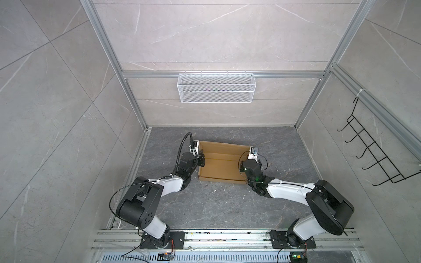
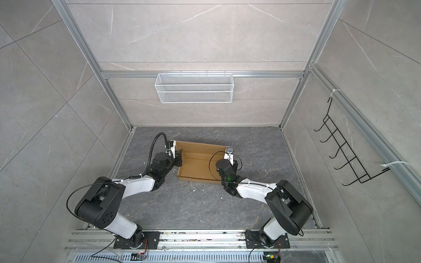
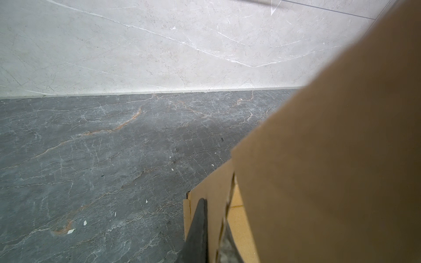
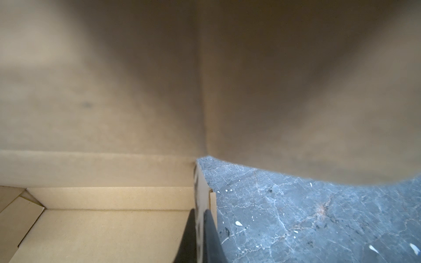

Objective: Fold the paper box

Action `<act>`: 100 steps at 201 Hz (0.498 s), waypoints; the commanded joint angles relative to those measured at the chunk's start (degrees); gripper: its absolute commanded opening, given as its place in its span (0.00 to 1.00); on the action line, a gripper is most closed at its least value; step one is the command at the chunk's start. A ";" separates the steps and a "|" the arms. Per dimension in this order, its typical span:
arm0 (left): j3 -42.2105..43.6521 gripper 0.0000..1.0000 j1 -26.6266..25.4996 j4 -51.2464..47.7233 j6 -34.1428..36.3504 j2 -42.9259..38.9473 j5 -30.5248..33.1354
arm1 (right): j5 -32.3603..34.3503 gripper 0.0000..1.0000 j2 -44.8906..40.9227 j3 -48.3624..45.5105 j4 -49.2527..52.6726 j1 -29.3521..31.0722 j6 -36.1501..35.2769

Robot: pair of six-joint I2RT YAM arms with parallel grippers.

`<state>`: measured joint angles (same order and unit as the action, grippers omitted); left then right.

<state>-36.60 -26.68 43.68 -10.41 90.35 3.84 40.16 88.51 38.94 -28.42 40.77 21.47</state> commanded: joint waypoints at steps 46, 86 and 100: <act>5.10 0.00 -4.22 -8.19 0.56 1.94 -5.41 | -6.85 0.01 2.02 -4.34 6.61 3.05 1.75; 6.28 0.00 -4.77 -7.63 0.92 1.35 -4.90 | -6.85 0.01 1.16 -4.96 6.80 3.44 1.73; 5.96 0.00 -5.02 -8.19 0.92 0.94 -4.81 | -6.88 0.01 1.01 -4.87 7.54 3.50 1.97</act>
<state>-32.53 -28.67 46.76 -10.24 90.30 5.98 40.99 88.38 35.88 -29.34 41.98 22.35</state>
